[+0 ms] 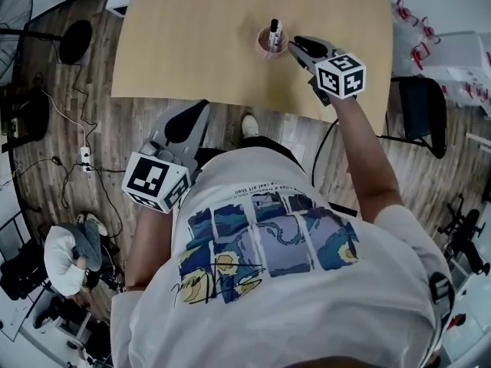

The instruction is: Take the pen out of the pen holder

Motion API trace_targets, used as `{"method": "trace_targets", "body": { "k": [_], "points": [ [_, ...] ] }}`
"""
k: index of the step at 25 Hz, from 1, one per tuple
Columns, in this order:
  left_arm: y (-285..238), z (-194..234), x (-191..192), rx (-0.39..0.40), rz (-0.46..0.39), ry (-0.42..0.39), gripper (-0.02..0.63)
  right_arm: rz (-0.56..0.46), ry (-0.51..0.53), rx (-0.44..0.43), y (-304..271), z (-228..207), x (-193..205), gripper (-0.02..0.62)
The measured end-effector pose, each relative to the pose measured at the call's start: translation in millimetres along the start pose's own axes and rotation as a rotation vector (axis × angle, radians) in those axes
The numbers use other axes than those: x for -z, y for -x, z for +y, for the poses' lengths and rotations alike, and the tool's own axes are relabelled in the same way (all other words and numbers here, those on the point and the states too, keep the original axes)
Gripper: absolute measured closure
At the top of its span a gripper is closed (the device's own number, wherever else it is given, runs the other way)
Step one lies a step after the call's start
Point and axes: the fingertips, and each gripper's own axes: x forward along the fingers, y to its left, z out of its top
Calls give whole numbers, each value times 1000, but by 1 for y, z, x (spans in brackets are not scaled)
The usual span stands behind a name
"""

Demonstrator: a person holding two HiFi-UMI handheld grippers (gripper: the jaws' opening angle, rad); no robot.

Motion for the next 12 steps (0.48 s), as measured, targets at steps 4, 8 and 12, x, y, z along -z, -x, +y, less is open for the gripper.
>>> {"method": "trace_targets", "body": {
  "k": [4,8,12],
  "points": [
    [-1,7,2,-36,12,18,597,21,8,-35,-24,-17,-3,508],
    [-1,14,3,-74,14,32,597,48,9,-72,-43,-28,0,495],
    [0,22,1,-105,12,41,597,64,-11,-138,-61,-31,3,482]
  ]
}}
